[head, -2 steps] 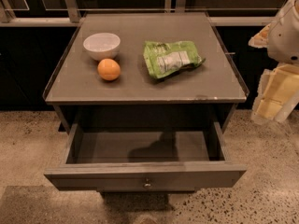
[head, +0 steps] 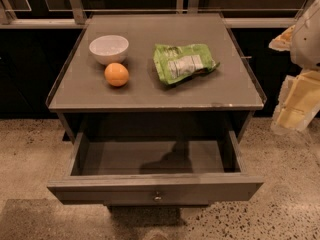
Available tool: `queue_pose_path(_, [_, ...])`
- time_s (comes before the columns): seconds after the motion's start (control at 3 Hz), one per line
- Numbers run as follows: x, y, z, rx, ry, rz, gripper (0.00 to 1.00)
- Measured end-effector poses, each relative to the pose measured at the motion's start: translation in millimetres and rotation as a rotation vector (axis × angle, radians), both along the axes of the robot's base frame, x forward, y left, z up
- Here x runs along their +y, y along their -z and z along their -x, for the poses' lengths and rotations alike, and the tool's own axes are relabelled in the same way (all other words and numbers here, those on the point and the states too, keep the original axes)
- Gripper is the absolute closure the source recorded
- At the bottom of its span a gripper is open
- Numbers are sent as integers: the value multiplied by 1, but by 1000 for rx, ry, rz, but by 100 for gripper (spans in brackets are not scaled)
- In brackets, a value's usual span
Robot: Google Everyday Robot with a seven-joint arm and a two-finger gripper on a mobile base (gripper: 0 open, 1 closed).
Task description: Close top drawer
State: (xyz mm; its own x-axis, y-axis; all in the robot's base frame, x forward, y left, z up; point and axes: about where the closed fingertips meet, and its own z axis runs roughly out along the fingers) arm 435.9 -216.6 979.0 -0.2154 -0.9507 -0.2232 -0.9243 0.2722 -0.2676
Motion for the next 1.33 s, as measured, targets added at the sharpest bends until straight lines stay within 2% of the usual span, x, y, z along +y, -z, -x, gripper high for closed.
queue_pose_path(0.33, [3,13,28,-20,-4,-59,0])
queue_pose_path(0.67, [6,48,72,-31,51,-175,0])
queue_pose_path(1.0, [25,118,95,39,55,-300,0])
queue_pose_path(1.33, [41,211,119,177,75,-390,0])
